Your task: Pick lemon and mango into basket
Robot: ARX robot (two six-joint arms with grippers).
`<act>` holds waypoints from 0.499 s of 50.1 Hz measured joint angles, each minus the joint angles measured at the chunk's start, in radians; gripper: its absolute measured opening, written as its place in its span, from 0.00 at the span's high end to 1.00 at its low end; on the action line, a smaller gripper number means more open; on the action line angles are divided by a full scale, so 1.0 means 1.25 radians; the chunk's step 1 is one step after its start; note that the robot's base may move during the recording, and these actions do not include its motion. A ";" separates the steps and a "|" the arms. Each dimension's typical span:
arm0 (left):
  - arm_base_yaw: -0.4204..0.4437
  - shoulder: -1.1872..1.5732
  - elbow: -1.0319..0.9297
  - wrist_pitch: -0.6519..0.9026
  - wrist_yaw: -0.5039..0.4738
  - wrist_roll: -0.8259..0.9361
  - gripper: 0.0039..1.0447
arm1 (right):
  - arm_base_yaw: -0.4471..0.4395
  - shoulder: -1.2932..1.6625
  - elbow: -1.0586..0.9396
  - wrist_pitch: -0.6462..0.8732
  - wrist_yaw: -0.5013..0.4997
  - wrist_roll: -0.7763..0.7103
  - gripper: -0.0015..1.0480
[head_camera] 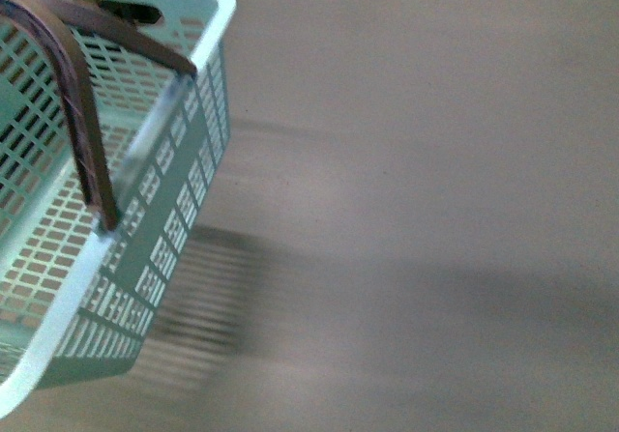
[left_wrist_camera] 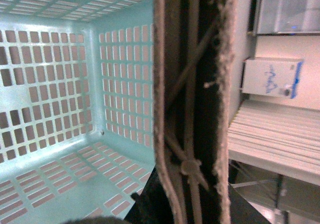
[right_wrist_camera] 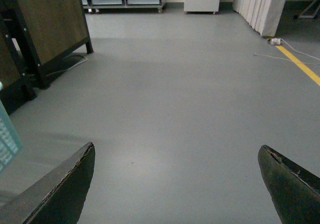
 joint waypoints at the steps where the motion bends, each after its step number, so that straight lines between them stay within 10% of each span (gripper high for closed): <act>1: 0.002 -0.033 -0.001 -0.019 0.002 -0.006 0.95 | 0.000 0.000 0.000 0.000 0.000 0.000 0.08; 25: -0.025 -0.421 0.069 -0.327 -0.003 -0.068 0.95 | 0.000 0.000 0.000 0.000 0.000 0.000 0.08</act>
